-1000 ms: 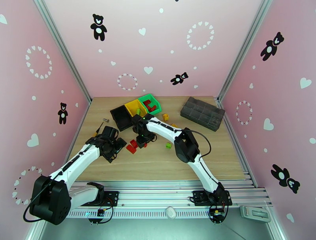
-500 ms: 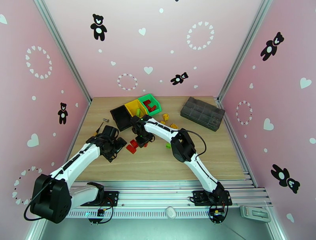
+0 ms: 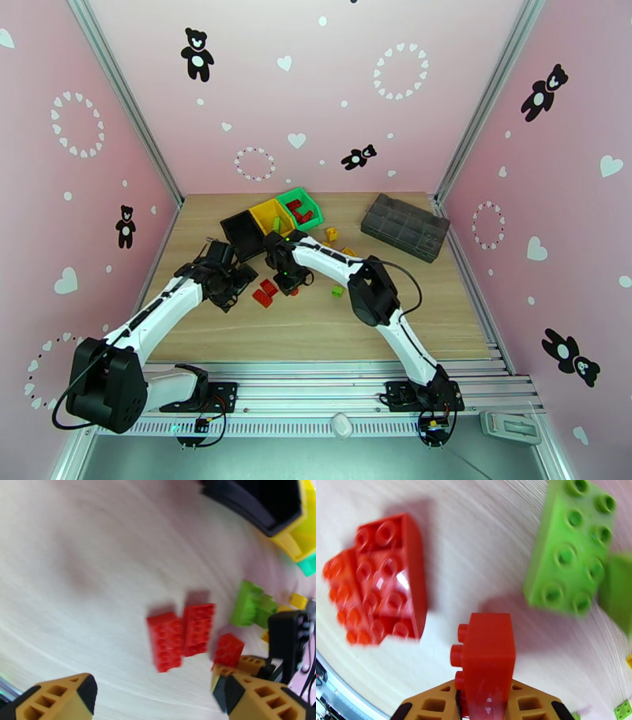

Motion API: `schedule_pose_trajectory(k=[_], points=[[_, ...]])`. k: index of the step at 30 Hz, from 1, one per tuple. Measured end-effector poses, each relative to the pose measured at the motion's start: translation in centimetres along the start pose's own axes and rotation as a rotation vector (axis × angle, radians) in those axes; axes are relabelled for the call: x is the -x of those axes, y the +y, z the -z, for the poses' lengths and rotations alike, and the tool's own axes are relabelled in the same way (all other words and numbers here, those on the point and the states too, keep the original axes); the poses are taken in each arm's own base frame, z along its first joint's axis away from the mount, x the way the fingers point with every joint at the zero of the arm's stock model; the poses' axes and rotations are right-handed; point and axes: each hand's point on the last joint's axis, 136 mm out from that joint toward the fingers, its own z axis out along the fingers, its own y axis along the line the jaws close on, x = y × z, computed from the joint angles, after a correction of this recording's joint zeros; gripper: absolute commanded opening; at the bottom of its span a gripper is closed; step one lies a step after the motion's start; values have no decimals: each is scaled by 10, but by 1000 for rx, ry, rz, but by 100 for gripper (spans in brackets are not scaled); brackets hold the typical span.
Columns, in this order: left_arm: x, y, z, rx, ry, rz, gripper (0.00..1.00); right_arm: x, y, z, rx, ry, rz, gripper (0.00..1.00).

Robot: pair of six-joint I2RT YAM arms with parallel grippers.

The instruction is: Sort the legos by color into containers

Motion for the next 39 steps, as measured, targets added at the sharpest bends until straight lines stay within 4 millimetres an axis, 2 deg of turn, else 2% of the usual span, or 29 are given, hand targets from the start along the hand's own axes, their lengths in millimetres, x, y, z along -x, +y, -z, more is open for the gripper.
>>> schedule_pose_trajectory(k=[5, 8, 14, 16, 23, 27, 30, 33, 36, 39], points=[[4, -34, 0, -128, 8, -22, 94, 7, -2, 35, 49, -88, -38, 24], [10, -56, 2, -184, 9, -34, 95, 17, -14, 51, 102, -145, -106, 24], [28, -125, 4, -288, 48, -63, 94, 40, -67, 68, 232, -242, -336, 24], [33, -145, -5, -322, 73, -66, 93, 49, -85, 76, 280, -284, -415, 24], [44, -195, -43, -359, 155, -63, 91, 90, -146, 101, 455, -450, -681, 24], [51, -230, -51, -414, 169, -80, 91, 120, -175, 101, 532, -521, -782, 25], [55, -245, -52, -439, 170, -82, 91, 142, -194, 95, 581, -562, -847, 30], [60, -257, -53, -457, 169, -82, 91, 161, -208, 89, 624, -597, -904, 45], [63, -262, -53, -464, 166, -84, 90, 178, -220, 88, 664, -639, -936, 54], [66, -265, -48, -467, 161, -83, 90, 188, -230, 88, 697, -674, -970, 58]])
